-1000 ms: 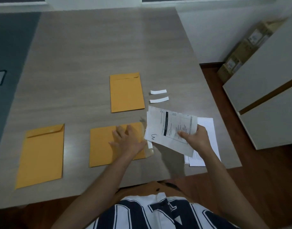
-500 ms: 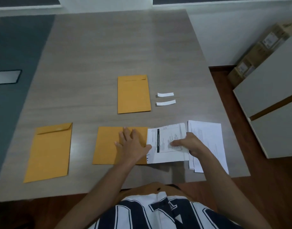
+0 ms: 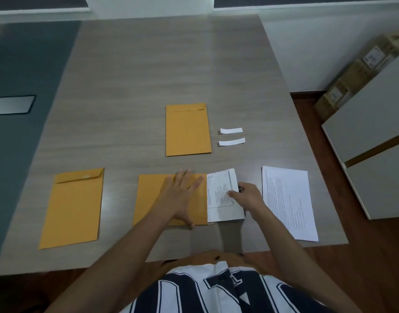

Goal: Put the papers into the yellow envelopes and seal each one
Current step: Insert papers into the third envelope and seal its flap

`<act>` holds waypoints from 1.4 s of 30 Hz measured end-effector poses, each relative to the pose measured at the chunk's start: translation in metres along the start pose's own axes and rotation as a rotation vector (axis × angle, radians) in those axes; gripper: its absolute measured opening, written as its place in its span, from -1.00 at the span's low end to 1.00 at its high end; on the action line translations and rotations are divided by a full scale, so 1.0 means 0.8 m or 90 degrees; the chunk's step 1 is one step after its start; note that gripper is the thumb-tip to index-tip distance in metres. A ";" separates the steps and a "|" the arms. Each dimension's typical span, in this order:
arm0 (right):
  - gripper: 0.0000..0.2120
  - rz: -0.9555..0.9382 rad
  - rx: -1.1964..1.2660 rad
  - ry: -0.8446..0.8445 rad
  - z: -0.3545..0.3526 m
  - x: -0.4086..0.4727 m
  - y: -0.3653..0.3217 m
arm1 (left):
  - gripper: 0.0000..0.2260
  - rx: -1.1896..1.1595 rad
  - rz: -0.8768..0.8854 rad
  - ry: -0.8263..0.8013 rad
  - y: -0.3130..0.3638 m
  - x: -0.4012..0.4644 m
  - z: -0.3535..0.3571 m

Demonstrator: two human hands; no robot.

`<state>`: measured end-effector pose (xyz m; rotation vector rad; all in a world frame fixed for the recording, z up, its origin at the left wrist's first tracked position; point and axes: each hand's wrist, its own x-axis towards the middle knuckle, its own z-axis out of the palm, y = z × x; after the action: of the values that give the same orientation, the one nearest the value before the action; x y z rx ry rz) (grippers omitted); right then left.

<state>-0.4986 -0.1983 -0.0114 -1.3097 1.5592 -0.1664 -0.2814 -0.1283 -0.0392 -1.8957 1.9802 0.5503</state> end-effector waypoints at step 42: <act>-0.91 -0.030 -0.107 -0.086 0.053 -0.020 -0.062 | 0.31 -0.147 0.094 0.123 -0.006 -0.044 -0.029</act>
<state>-0.4374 -0.1847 0.0123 -1.4588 1.4525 0.0238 -0.2746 -0.1093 -0.0015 -2.0144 2.2796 0.6865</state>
